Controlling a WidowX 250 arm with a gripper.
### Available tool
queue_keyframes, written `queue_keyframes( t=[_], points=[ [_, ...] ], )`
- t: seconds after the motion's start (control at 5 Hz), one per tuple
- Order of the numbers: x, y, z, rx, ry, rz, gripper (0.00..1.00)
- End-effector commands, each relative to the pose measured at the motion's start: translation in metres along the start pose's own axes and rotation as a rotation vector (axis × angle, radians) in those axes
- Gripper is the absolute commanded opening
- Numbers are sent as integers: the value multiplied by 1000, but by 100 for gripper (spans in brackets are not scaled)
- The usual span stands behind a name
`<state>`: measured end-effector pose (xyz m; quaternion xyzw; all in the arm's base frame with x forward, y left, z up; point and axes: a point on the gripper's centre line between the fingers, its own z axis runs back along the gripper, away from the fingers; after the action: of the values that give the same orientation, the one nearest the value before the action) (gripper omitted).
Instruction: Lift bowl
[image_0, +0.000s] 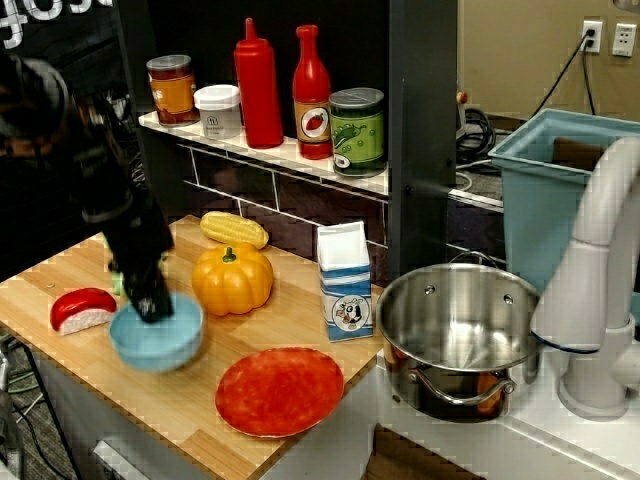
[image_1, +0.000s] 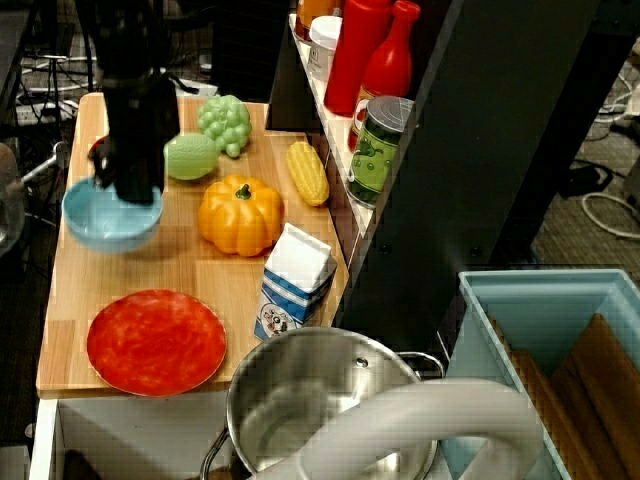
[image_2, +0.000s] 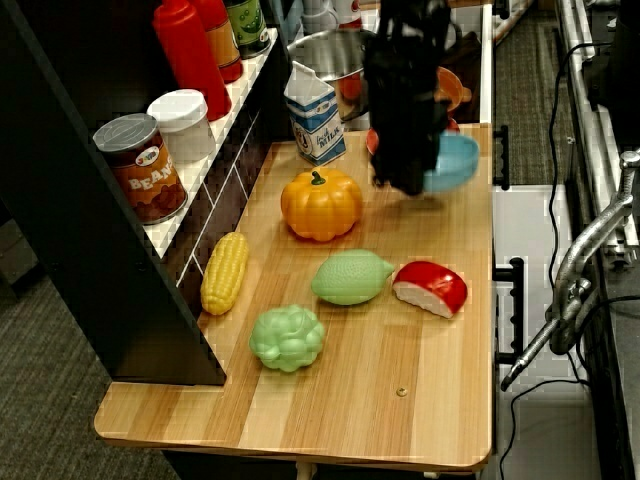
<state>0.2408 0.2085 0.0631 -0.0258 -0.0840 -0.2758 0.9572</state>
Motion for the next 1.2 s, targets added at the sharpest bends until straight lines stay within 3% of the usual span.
queue_keyframes(
  t=[0.0, 0.6, 1.0],
  points=[
    [26, 6, 79, 31, -72, -122, 0],
    [43, -1, 155, -17, -162, -214, 0],
    [49, 1, 177, -44, -183, -217, 0]
  ],
)
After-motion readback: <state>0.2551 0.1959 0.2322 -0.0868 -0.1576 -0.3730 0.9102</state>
